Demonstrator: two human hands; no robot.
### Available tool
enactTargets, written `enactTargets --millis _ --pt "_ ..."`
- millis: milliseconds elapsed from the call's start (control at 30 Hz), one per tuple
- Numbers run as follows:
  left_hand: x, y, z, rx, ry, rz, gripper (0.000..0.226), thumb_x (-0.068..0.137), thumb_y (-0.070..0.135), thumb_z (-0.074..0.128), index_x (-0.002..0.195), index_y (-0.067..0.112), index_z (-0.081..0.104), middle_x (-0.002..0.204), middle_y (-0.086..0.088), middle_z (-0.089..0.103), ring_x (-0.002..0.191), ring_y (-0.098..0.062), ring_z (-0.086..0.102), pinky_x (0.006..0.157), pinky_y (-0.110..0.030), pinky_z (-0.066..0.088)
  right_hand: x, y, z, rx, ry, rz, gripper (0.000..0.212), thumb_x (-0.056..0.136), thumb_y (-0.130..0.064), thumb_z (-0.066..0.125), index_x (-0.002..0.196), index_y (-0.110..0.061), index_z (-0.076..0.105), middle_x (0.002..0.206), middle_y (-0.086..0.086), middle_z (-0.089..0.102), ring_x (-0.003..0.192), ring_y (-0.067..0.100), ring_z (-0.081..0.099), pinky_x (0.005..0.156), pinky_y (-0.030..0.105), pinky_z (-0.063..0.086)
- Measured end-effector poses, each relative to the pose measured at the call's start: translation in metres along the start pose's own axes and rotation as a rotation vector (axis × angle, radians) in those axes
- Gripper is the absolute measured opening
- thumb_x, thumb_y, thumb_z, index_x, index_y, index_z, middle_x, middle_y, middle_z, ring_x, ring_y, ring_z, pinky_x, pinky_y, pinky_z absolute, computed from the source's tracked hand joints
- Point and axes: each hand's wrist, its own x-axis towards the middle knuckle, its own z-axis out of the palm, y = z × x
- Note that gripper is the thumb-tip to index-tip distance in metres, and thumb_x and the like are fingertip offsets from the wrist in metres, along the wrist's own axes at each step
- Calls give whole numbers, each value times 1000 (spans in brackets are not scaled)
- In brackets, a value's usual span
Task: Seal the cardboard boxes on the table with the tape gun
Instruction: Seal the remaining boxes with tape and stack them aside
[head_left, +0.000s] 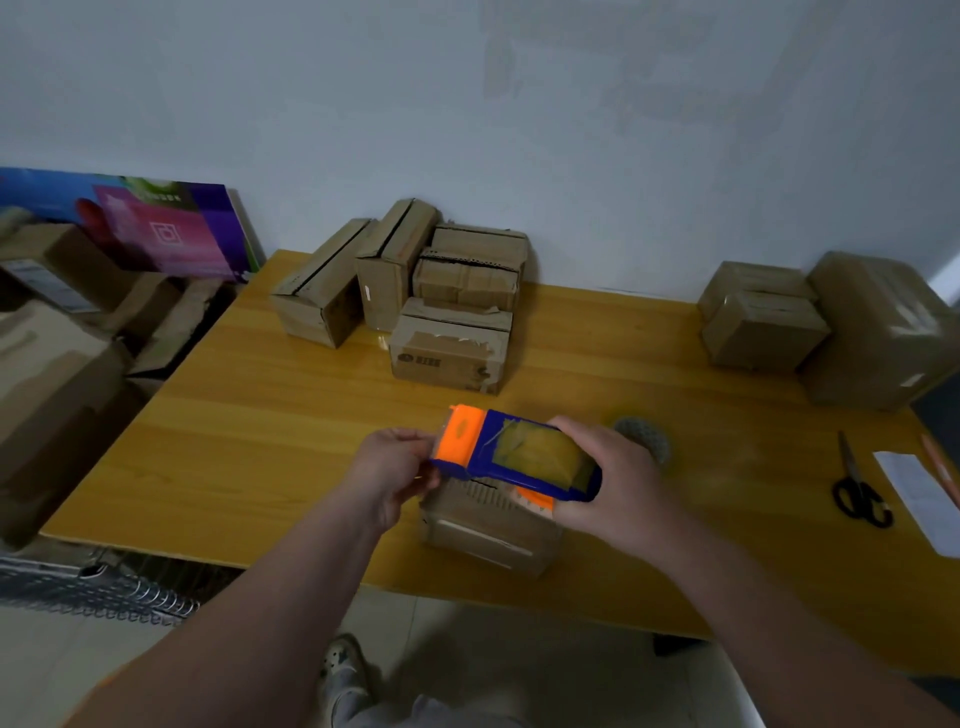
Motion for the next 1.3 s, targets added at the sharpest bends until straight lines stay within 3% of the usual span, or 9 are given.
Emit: enactTargets --millis 167,333,533,667,767,933,1033,1133,1300 --pt "6 -8 -28 -37 152 19 10 91 4 61 80 5 62 70 -9 59 61 -16 50 57 -25 49 -2 0 -15 -97 -30 10 80 57 -70 69 129 -42 45 110 -19 54 97 2 54 75 25 52" --pt "9 -17 -36 -34 124 28 9 90 9 64 83 5 64 70 -7 60 64 -16 53 66 -29 52 -10 0 -20 -80 -33 12 79 54 -57 68 129 -40 46 107 -17 49 94 1 52 71 15 42" --pt "14 -33 -21 -61 231 43 15 88 15 68 77 6 63 71 -7 62 63 -17 53 60 -27 48 -17 2 -23 0 -26 37 61 54 -44 68 104 -62 37 102 -17 50 93 -6 51 63 9 40" --pt "17 -41 -18 -56 287 54 18 88 18 68 82 2 65 69 -7 61 58 -16 49 54 -26 42 -17 0 -22 -11 -21 20 58 48 -62 58 103 -60 40 99 -20 49 92 -10 50 61 6 35" --pt "21 -49 -17 -11 327 89 21 88 20 68 79 1 66 67 -7 63 56 -16 48 55 -29 40 -16 2 -20 -46 -16 16 63 49 -64 56 109 -57 39 99 -21 48 90 -5 51 62 10 37" --pt "31 -61 -12 141 371 118 28 88 24 68 67 8 62 68 -7 65 64 -23 57 62 -31 45 -10 8 -14 -104 7 17 69 58 -50 64 123 -47 43 98 -16 46 88 2 52 64 15 41" --pt "33 -61 -14 459 327 225 33 90 30 64 67 6 64 65 -8 64 66 -28 60 54 -29 39 -9 15 -9 -150 65 21 68 65 -32 75 126 -40 47 98 -11 47 83 4 50 62 15 36" --pt "34 -56 -16 681 275 307 34 93 31 60 65 11 58 58 -3 54 57 -20 51 49 -29 31 -9 18 -3 -215 127 17 66 69 -25 79 127 -35 50 97 -8 46 85 7 50 61 14 35" --pt "41 -53 -23 972 123 148 36 96 35 51 69 12 57 62 -3 54 64 -21 51 51 -28 35 -8 17 0 -251 167 36 70 70 -21 80 132 -28 50 99 -6 44 88 9 48 60 13 34"
